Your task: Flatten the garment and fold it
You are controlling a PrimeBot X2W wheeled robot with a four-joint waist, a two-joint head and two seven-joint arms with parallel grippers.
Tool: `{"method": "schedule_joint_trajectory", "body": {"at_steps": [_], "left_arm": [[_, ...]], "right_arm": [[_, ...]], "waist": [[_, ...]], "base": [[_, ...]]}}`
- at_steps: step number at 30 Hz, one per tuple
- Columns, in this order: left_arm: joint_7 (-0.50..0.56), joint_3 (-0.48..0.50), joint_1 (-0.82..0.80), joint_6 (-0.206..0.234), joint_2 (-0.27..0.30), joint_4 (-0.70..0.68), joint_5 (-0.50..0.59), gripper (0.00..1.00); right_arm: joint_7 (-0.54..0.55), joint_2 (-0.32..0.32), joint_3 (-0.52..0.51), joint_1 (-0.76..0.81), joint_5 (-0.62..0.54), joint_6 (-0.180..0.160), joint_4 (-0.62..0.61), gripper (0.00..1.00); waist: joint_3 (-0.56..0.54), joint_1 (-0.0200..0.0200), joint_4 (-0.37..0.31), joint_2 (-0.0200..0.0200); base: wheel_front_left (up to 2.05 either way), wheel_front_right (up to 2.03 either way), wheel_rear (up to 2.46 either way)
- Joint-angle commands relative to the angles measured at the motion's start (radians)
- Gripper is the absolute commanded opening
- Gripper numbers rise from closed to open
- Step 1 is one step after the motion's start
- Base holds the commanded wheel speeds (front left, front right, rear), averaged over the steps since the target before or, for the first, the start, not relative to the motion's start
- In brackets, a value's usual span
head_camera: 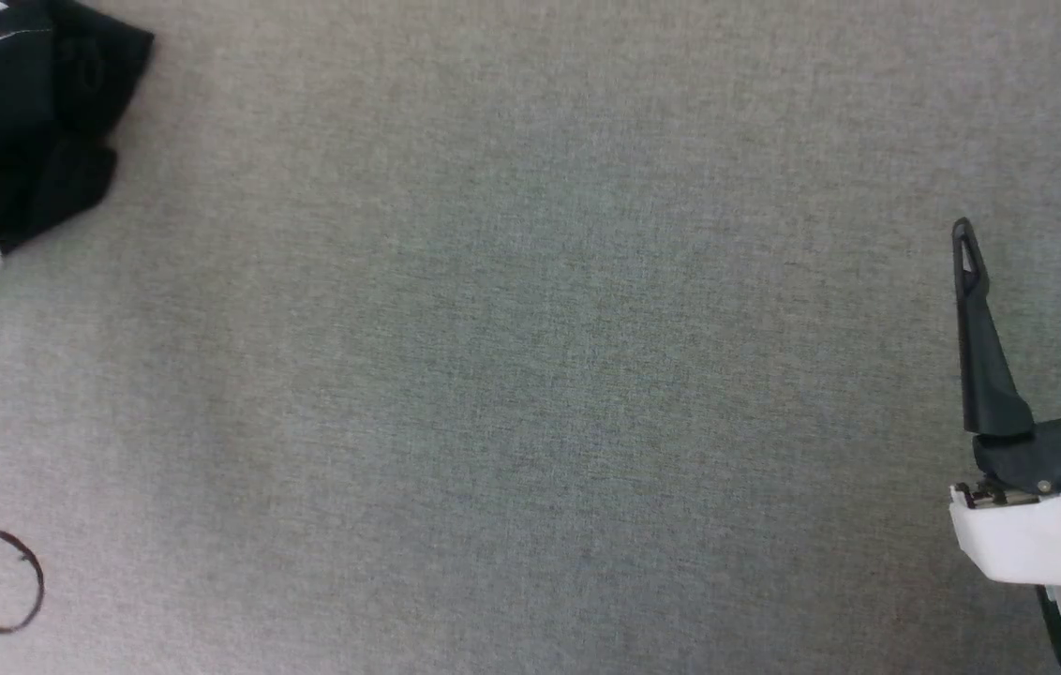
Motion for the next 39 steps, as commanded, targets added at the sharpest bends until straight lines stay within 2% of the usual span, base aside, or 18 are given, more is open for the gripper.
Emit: {"method": "schedule_joint_trajectory", "body": {"at_steps": [1, 15, 22, 28, 39], "left_arm": [[-0.017, 0.01, -0.011, 0.011, 0.016, -0.009, 0.005, 0.0], [-0.083, 0.035, -0.138, 0.006, 0.046, -0.152, -0.015, 0.0], [-0.072, 0.005, -0.285, 0.008, 0.016, -0.242, -0.02, 0.0], [-0.045, -0.06, -0.443, 0.013, -0.072, -0.298, -0.029, 0.0], [-0.037, -0.158, -0.716, 0.048, -0.325, -0.28, -0.086, 0.0]], "right_arm": [[-0.012, 0.006, 0.001, -0.016, 0.007, -0.001, 0.011, 1.0], [-0.116, 0.06, 0.006, 0.002, 0.055, -0.001, 0.158, 1.0], [-0.169, 0.068, -0.016, 0.05, 0.119, -0.001, 0.215, 1.0], [-0.199, 0.068, -0.057, 0.09, 0.179, -0.001, 0.246, 1.0], [-0.239, 0.069, -0.047, 0.117, 0.23, -0.001, 0.301, 1.0]], "waist": [[-0.031, 0.0, 0.005, 0.0], [-0.255, 0.0, 0.014, 0.0], [-0.382, 0.0, -0.014, 0.0], [-0.456, 0.0, -0.041, 0.0], [-0.541, 0.0, -0.139, 0.0]], "base": [[0.0, 0.0, 0.0], [0.0, 0.0, 0.0], [0.0, 0.0, 0.0], [0.0, 0.0, 0.0], [0.0, 0.0, 0.0]]}}
